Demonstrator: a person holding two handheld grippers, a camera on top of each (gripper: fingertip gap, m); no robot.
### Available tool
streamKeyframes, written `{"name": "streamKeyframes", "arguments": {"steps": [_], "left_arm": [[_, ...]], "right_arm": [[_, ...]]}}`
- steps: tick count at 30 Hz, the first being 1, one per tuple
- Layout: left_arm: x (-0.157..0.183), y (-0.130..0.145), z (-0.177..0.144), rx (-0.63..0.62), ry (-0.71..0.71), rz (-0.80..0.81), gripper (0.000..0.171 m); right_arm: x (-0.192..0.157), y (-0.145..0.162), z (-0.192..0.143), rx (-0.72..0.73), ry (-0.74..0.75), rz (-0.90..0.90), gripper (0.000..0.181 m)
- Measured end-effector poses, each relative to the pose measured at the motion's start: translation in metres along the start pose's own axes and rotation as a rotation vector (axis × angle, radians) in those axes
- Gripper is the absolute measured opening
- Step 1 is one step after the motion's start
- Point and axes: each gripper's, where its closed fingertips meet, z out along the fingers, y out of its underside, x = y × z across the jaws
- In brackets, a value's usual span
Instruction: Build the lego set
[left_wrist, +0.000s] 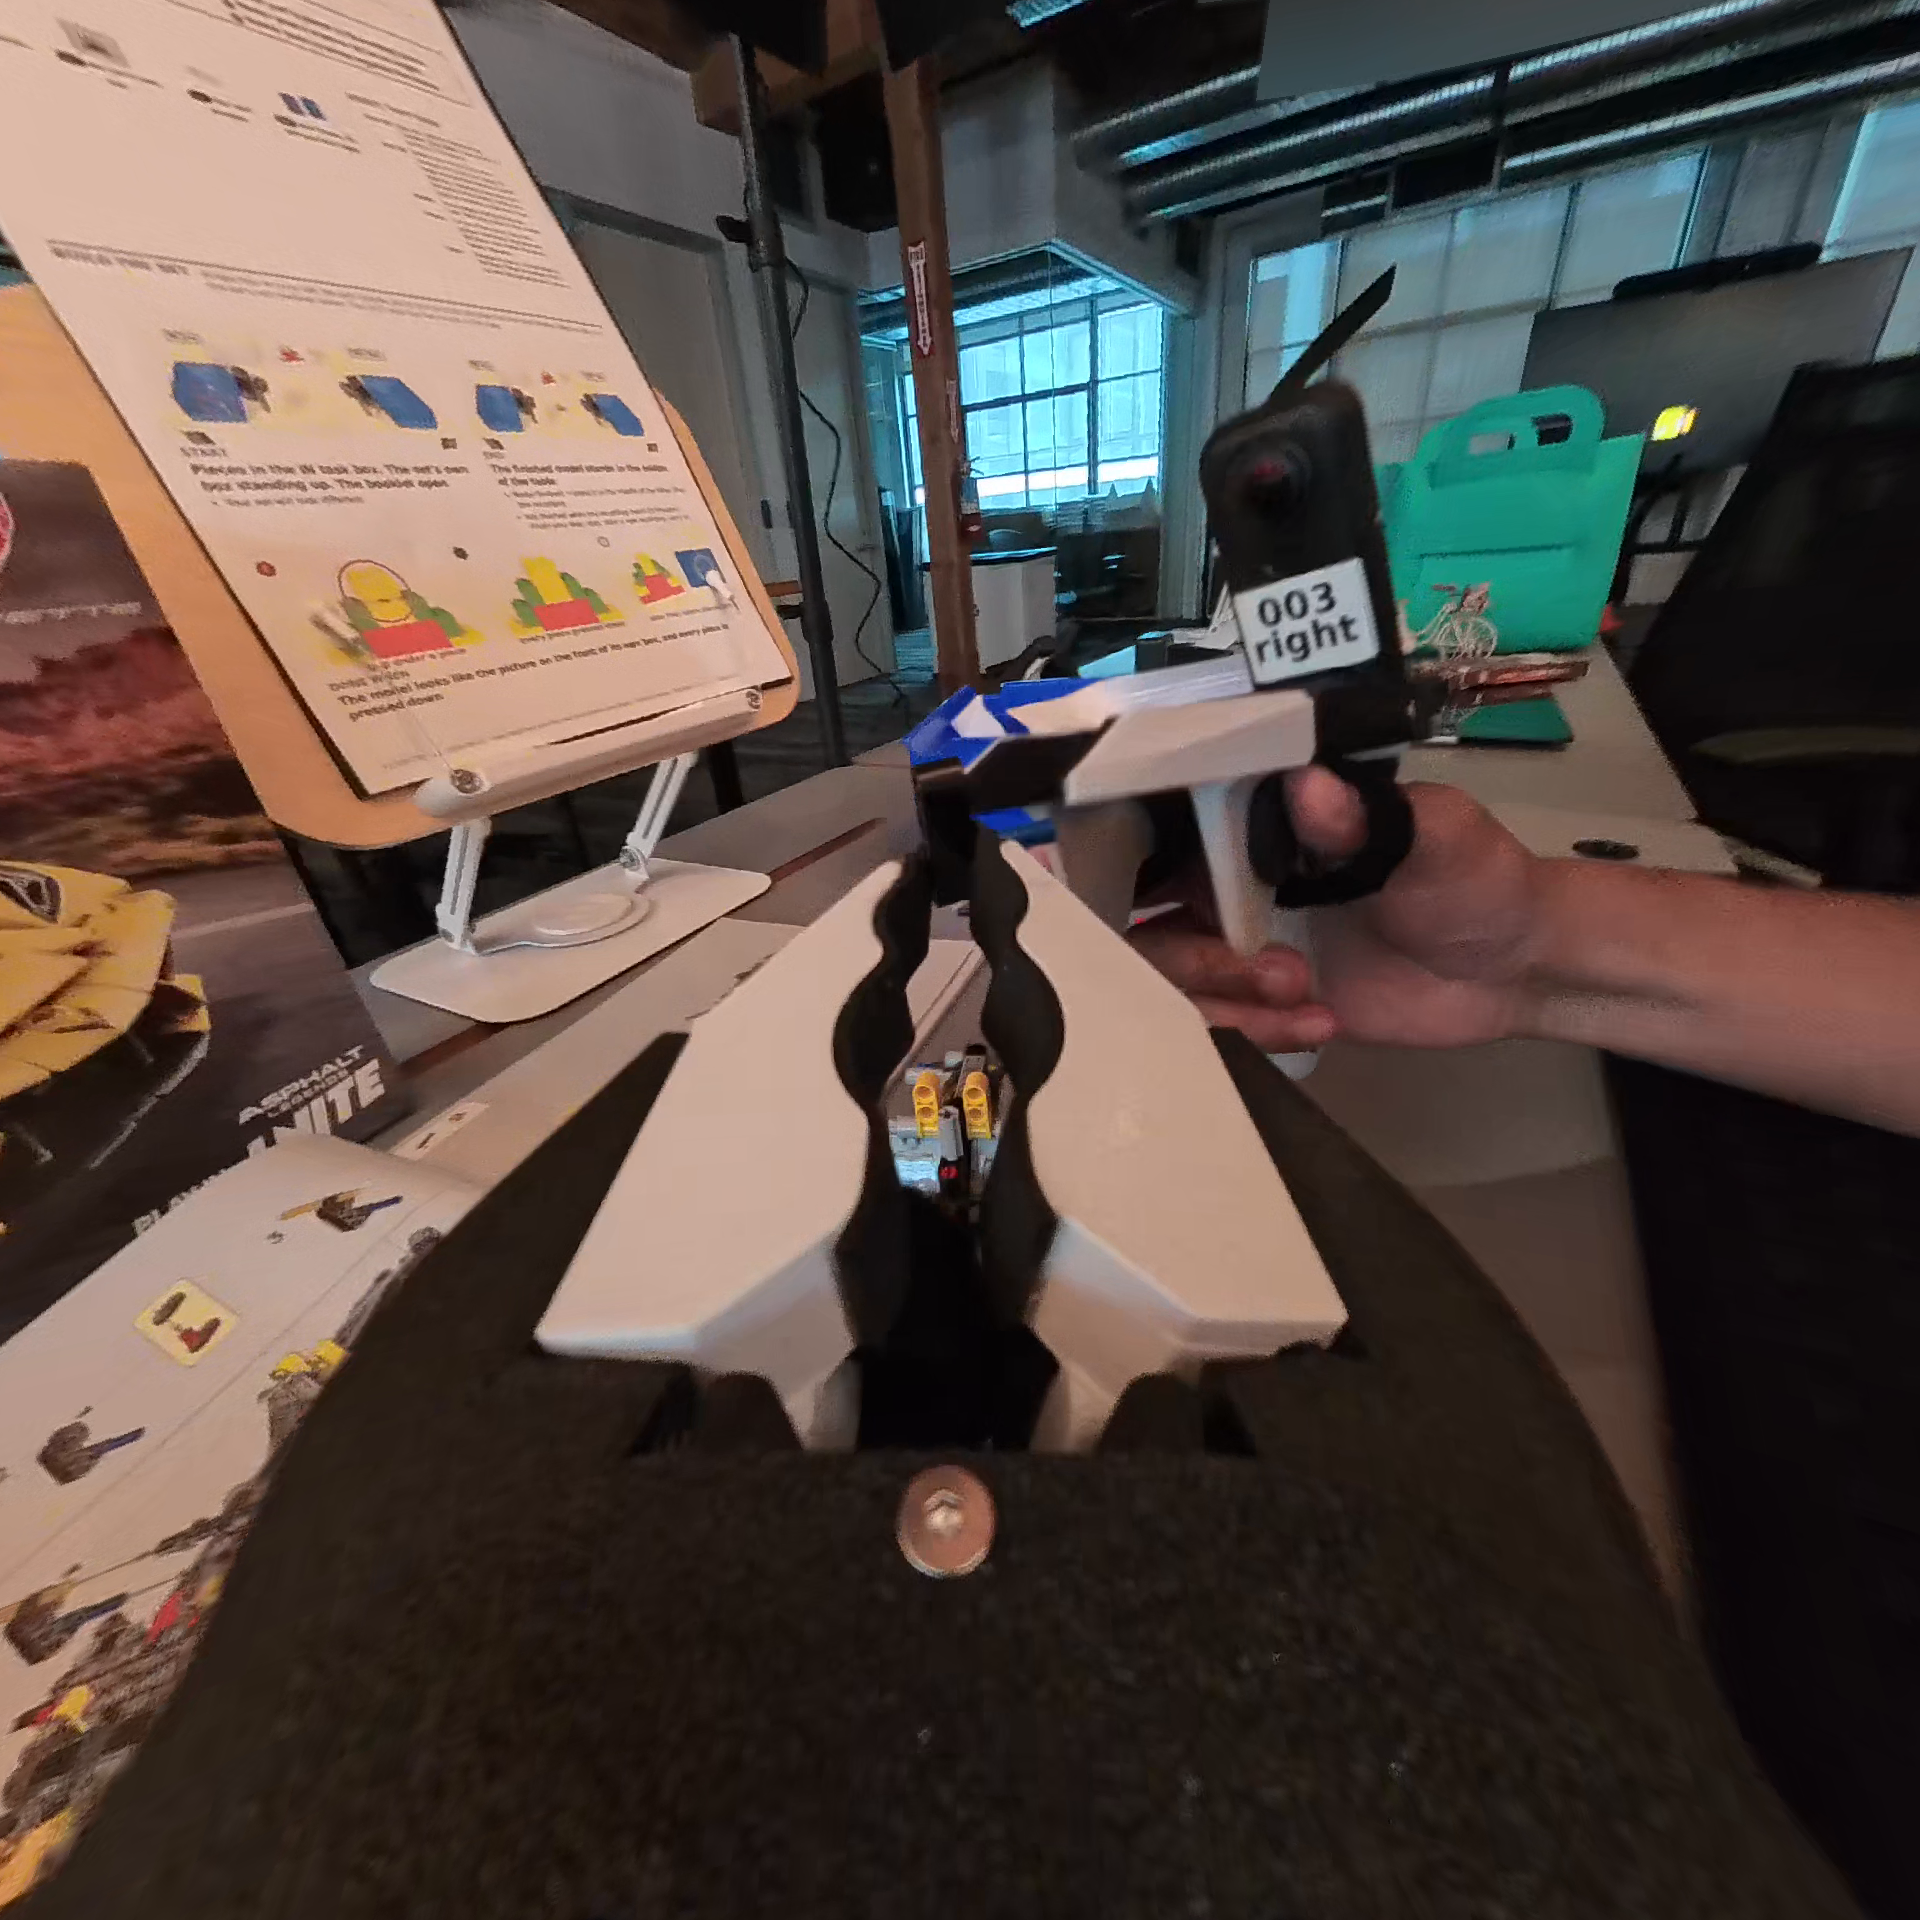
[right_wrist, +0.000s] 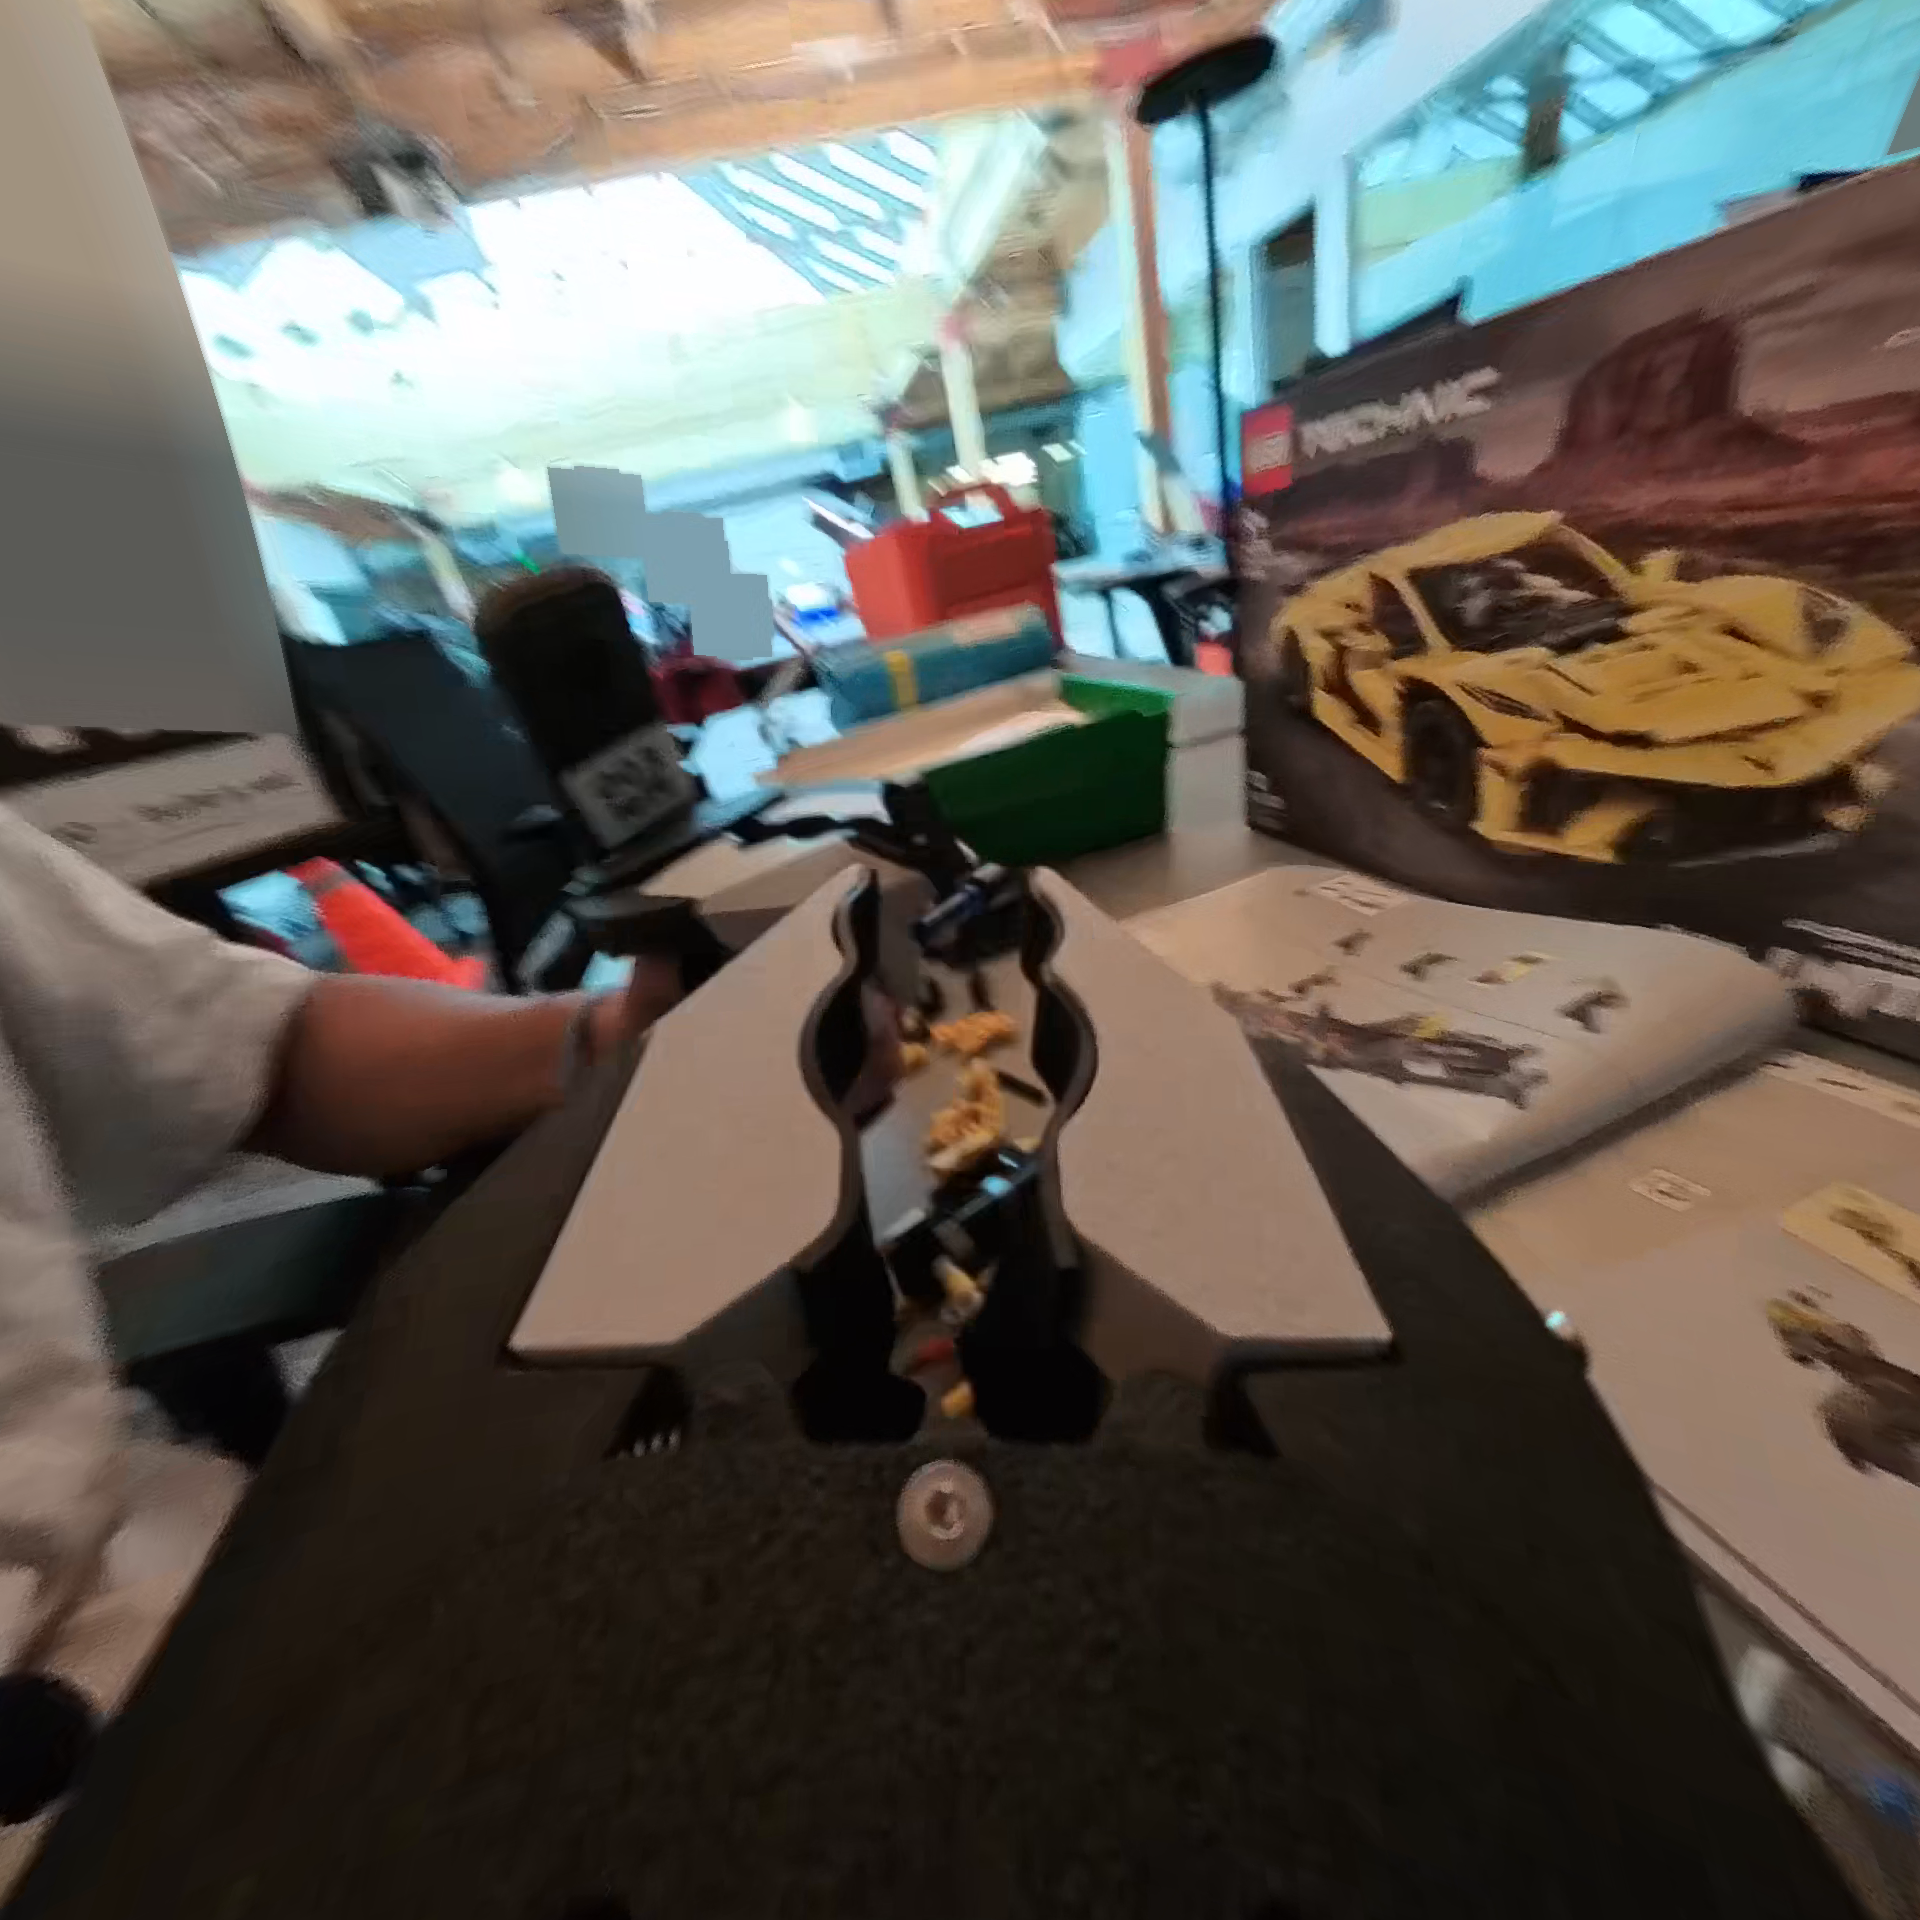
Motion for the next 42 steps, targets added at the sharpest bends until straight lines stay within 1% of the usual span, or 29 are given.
{"name": "streamKeyframes", "arguments": {"steps": [2,3,5,7,9,12,17,25,29,33,37,39,41,42], "left_arm": [[-0.004,-0.005,-0.004,0.024,0.024,-0.072,0.005],[-0.003,-0.01,-0.007,0.047,0.063,-0.119,0.005],[0.008,-0.017,-0.01,0.076,0.179,-0.216,0.005],[0.017,-0.024,-0.013,0.104,0.27,-0.283,0.004],[0.018,-0.026,-0.014,0.119,0.279,-0.301,0.004],[0.023,-0.025,-0.014,0.109,0.31,-0.306,0.004],[0.025,-0.018,-0.012,0.069,0.299,-0.262,0.004],[0.027,-0.016,-0.01,0.06,0.298,-0.245,0.004],[0.027,-0.012,-0.009,0.048,0.288,-0.233,0.004],[0.025,-0.011,-0.009,0.037,0.278,-0.215,0.004],[0.023,-0.013,-0.009,0.051,0.288,-0.271,0.004],[0.017,-0.011,-0.007,0.04,0.27,-0.315,0.004],[0.008,-0.001,-0.005,-0.003,0.227,-0.368,0.004],[0.002,0.002,-0.004,-0.015,0.213,-0.398,0.004]], "right_arm": [[-0.001,-0.014,-0.01,0.089,-0.072,0.1,0.025],[-0.004,-0.021,-0.015,0.125,-0.135,0.155,0.024],[-0.008,-0.025,-0.018,0.157,-0.253,0.285,0.033],[-0.017,-0.015,-0.011,0.116,-0.343,0.34,0.04],[-0.032,-0.008,-0.005,0.082,-0.402,0.302,0.037],[-0.037,-0.003,0.0,0.075,-0.397,0.259,0.031],[-0.037,-0.006,-0.001,0.098,-0.405,0.282,0.031],[-0.036,-0.004,-0.001,0.086,-0.408,0.305,0.027],[-0.033,0.001,-0.001,0.063,-0.384,0.252,0.024],[-0.032,0.003,-0.001,0.051,-0.378,0.251,0.024],[-0.029,-0.001,0.001,0.087,-0.408,0.384,0.023],[-0.025,-0.002,0.002,0.105,-0.426,0.502,0.023],[-0.012,0.003,0.006,0.108,-0.384,0.582,0.023],[-0.007,0.006,0.007,0.097,-0.349,0.577,0.023]]}}
